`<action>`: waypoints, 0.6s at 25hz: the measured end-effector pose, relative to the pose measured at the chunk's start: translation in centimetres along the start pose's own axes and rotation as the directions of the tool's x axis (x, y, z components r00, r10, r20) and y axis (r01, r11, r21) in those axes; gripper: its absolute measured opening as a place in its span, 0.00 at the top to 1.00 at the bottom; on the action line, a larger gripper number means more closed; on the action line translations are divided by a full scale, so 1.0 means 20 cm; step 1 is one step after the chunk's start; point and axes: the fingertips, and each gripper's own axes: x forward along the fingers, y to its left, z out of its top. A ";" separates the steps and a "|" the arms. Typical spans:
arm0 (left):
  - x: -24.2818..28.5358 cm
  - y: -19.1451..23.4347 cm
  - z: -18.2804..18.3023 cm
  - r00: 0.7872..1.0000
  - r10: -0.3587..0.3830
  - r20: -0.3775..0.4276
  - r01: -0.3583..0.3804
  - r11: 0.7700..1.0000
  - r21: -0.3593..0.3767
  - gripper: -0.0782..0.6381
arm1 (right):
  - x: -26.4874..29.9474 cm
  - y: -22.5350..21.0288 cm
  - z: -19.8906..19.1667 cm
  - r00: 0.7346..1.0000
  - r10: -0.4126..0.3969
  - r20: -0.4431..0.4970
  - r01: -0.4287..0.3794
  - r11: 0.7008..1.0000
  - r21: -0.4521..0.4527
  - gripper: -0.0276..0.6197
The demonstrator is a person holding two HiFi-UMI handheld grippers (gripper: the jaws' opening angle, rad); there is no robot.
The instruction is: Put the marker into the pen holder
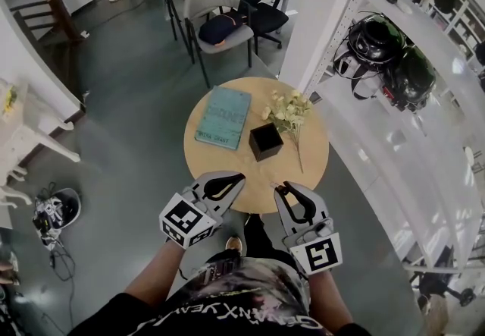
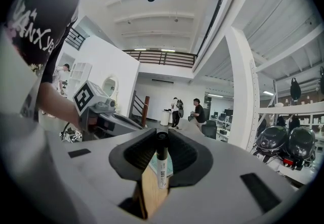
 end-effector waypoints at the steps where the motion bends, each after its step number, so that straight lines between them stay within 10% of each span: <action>1: 0.01 0.02 0.00 1.000 0.002 0.000 -0.002 1.000 0.000 0.86 | 0.02 -0.01 0.00 1.000 0.002 0.000 -0.002 1.000 0.001 0.84; 15: 0.21 0.22 0.06 1.000 0.023 -0.018 -0.023 1.000 -0.020 0.86 | 0.25 -0.22 -0.01 0.999 0.035 -0.006 -0.035 0.999 0.020 0.84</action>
